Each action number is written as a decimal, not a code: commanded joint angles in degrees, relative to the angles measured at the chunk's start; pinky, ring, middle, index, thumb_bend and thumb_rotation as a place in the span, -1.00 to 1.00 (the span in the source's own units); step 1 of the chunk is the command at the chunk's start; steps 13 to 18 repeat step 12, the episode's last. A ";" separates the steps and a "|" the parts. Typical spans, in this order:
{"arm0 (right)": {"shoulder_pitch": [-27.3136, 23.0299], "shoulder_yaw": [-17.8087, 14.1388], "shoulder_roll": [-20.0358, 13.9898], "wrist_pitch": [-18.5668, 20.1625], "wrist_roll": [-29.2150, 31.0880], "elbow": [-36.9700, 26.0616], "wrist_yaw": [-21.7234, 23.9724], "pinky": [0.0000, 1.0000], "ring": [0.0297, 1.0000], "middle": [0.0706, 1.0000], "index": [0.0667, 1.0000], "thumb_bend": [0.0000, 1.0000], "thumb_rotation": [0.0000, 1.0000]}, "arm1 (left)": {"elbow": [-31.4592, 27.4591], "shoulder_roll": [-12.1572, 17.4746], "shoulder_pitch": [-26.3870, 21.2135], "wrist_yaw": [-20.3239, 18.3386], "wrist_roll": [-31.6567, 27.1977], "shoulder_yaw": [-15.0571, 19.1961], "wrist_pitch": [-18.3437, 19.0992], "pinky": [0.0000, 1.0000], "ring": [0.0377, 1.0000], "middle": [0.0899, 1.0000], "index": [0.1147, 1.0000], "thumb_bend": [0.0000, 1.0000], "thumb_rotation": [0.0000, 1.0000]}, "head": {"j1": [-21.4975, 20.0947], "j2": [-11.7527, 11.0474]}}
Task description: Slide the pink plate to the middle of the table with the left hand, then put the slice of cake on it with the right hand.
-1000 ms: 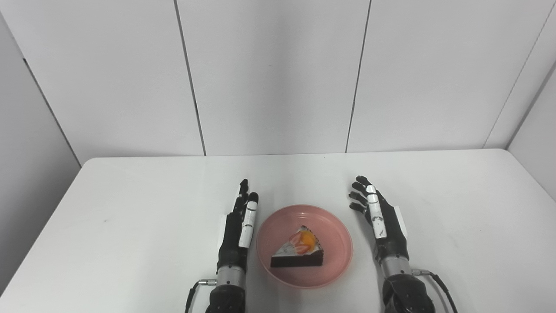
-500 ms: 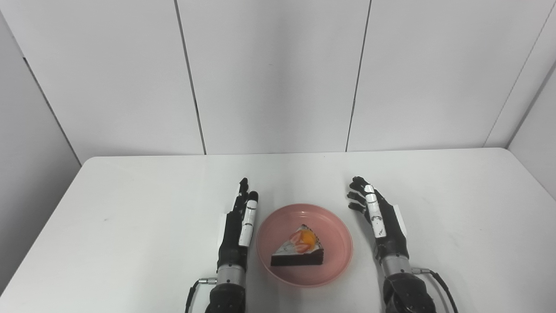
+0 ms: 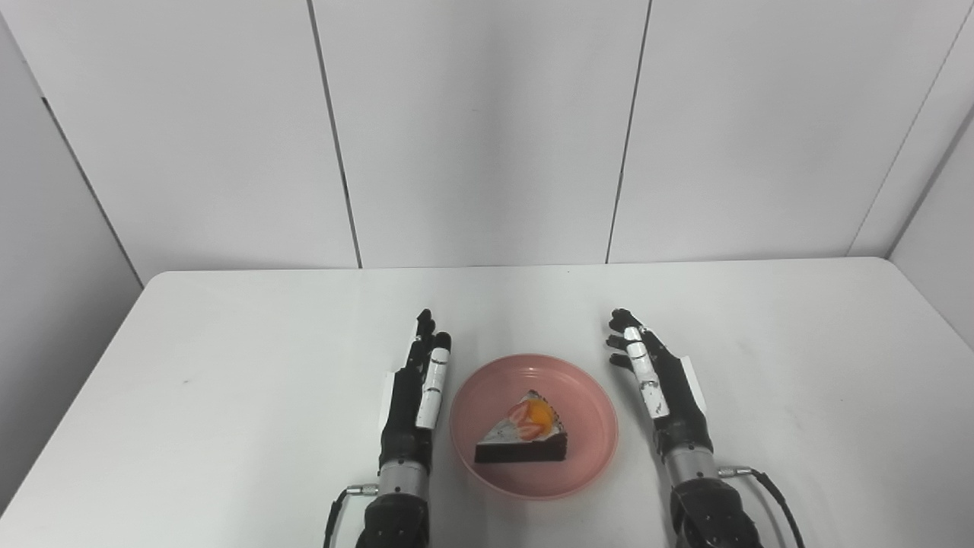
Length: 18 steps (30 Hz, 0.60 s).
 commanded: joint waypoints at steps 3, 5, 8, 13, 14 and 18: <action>2.82 -0.03 -0.45 -0.87 -0.03 1.22 0.83 0.53 0.62 0.67 0.64 0.40 1.00 | -0.57 0.31 1.15 0.11 0.47 -0.11 1.12 1.00 0.97 0.96 0.96 0.24 0.91 | 0.05 0.01; 2.95 -0.16 -0.35 -0.32 0.21 0.81 0.91 0.53 0.62 0.68 0.65 0.40 1.00 | -0.42 0.40 1.12 0.21 0.52 -0.14 0.89 1.00 0.96 0.96 0.95 0.23 0.91 | -0.12 0.09; 2.95 -0.48 -0.02 -0.71 0.72 1.26 0.98 0.54 0.62 0.67 0.64 0.40 1.00 | -0.65 0.48 1.24 0.20 0.70 -0.25 1.00 0.99 0.94 0.94 0.95 0.22 0.92 | -0.19 0.06; 2.94 -0.27 -0.14 -1.08 0.36 1.41 1.17 0.53 0.62 0.67 0.64 0.40 1.00 | -0.56 0.53 1.25 -0.01 0.40 -0.22 0.91 0.99 0.95 0.95 0.96 0.22 0.92 | -0.01 0.15; 2.94 -0.27 -0.14 -1.08 0.36 1.41 1.17 0.53 0.62 0.67 0.64 0.40 1.00 | -0.56 0.53 1.25 -0.01 0.40 -0.22 0.91 0.99 0.95 0.95 0.96 0.22 0.92 | -0.01 0.15; 2.94 -0.27 -0.14 -1.08 0.36 1.41 1.17 0.53 0.62 0.67 0.64 0.40 1.00 | -0.56 0.53 1.25 -0.01 0.40 -0.22 0.91 0.99 0.95 0.95 0.96 0.22 0.92 | -0.01 0.15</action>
